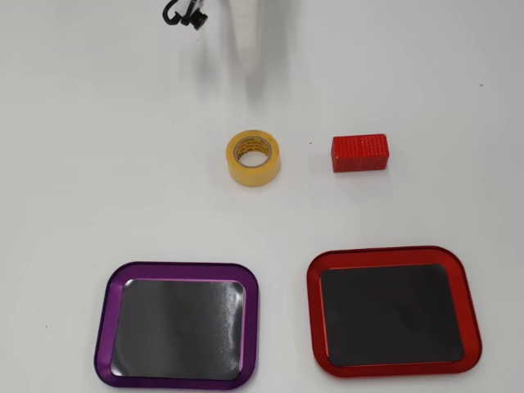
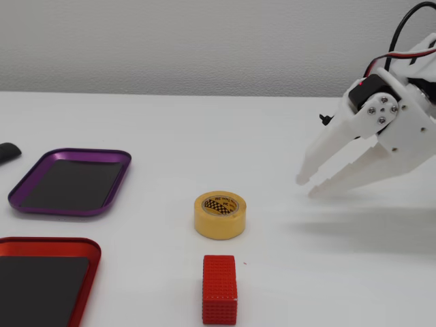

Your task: Grasp a tape and put it in the right purple dish.

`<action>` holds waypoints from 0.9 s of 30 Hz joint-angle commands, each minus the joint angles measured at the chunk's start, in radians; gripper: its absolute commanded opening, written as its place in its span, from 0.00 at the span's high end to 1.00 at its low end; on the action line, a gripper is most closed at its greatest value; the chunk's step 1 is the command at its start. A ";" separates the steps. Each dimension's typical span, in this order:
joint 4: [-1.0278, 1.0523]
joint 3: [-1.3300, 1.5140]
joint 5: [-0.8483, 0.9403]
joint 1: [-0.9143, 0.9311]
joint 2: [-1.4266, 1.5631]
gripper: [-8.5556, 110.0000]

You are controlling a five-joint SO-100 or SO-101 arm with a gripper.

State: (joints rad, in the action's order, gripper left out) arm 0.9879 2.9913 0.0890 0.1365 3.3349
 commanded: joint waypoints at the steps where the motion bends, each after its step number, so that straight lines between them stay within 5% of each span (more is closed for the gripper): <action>1: -0.018 -0.133 0.015 0.000 -0.031 0.90; 17: 0.213 -1.002 0.023 -0.089 -1.393 0.81; 27: 0.229 -1.111 0.025 -0.077 -1.513 0.81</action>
State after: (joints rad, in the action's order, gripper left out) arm 1.2134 1.9159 0.1120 0.0552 1.8193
